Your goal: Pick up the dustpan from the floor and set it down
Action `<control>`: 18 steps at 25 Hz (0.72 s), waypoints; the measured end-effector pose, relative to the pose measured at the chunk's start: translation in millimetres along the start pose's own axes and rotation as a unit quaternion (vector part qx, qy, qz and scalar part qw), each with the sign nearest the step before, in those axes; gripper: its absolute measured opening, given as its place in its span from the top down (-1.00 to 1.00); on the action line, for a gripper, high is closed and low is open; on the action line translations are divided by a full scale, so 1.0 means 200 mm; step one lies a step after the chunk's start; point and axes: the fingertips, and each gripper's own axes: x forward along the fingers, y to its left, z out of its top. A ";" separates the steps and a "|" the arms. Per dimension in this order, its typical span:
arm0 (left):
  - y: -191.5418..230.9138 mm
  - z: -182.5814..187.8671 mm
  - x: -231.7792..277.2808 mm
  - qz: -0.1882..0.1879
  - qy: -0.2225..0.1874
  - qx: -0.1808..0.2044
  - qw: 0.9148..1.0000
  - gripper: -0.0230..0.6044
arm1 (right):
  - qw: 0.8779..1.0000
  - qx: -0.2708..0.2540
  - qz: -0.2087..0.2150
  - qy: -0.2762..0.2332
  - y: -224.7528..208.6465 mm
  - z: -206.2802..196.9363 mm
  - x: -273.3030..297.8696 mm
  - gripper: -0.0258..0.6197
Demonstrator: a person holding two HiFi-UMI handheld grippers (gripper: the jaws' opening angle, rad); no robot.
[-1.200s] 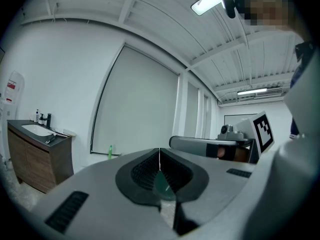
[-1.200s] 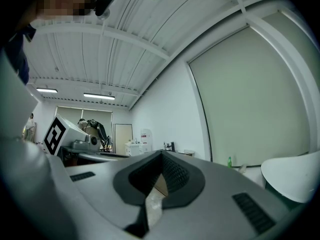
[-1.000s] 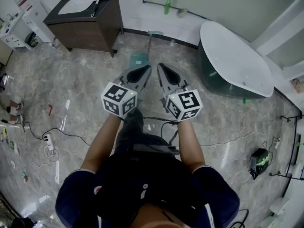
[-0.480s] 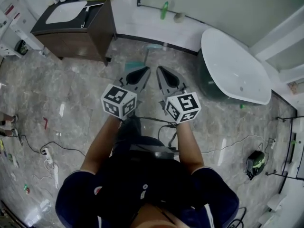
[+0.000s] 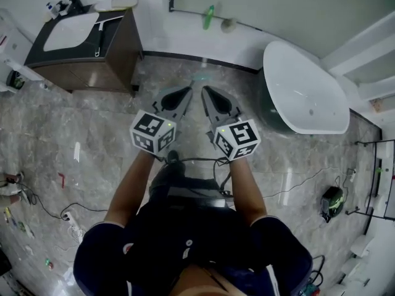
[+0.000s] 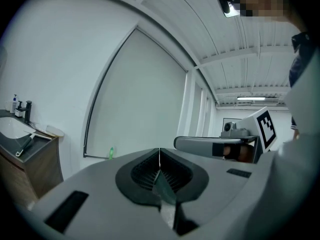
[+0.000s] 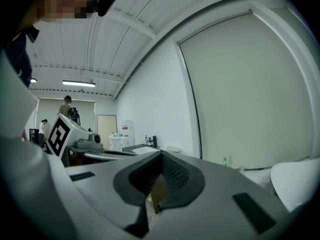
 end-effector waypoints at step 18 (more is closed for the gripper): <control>0.30 0.09 0.34 0.035 -0.001 -0.019 0.999 0.89 | 0.999 -0.009 0.038 -0.004 -0.31 0.08 0.36 0.90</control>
